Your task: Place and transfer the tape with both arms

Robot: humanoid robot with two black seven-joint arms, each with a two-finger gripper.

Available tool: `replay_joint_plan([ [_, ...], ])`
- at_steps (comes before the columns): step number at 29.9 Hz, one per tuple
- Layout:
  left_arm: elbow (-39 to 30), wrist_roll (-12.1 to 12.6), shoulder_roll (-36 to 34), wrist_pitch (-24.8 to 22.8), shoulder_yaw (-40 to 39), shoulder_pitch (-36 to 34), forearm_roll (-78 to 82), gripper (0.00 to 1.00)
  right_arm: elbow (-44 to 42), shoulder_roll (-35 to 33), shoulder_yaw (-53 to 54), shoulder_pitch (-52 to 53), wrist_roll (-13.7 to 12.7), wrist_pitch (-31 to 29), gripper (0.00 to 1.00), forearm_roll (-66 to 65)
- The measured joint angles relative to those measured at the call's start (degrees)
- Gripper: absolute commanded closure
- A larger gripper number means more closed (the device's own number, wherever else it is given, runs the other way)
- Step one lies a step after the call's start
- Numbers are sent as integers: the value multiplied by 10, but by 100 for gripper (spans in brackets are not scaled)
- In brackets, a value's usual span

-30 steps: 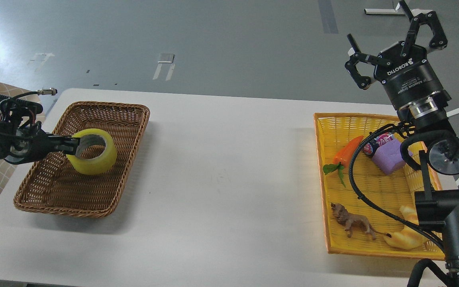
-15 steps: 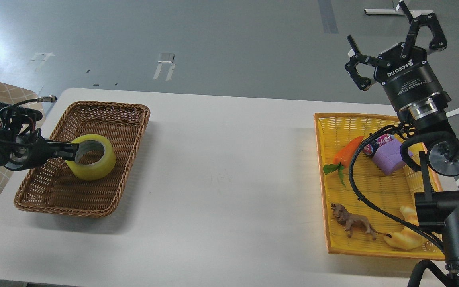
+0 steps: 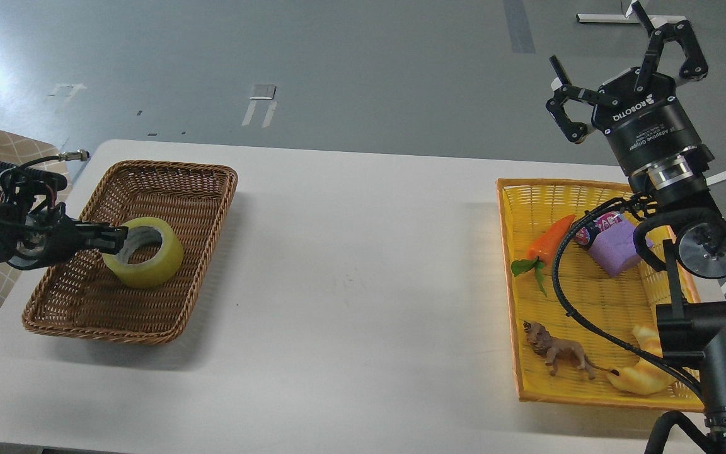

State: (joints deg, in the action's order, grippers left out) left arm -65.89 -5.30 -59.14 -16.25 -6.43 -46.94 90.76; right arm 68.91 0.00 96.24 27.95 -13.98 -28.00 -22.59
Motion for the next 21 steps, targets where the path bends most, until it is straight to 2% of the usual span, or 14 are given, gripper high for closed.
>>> replay_joint_plan([
  [8, -10, -1, -9, -2, -16, -20, -61, 23, 1, 0, 0, 1, 0, 0, 1, 0],
  [16, -58, -11, -28, -25, -109, -87, -170, 14, 2, 0, 1, 3, 0, 0, 1, 0],
  [21, -59, -10, 4, -53, -171, -118, -340, 3, 3, 0, -1, 5, -1, 0, 1, 0],
])
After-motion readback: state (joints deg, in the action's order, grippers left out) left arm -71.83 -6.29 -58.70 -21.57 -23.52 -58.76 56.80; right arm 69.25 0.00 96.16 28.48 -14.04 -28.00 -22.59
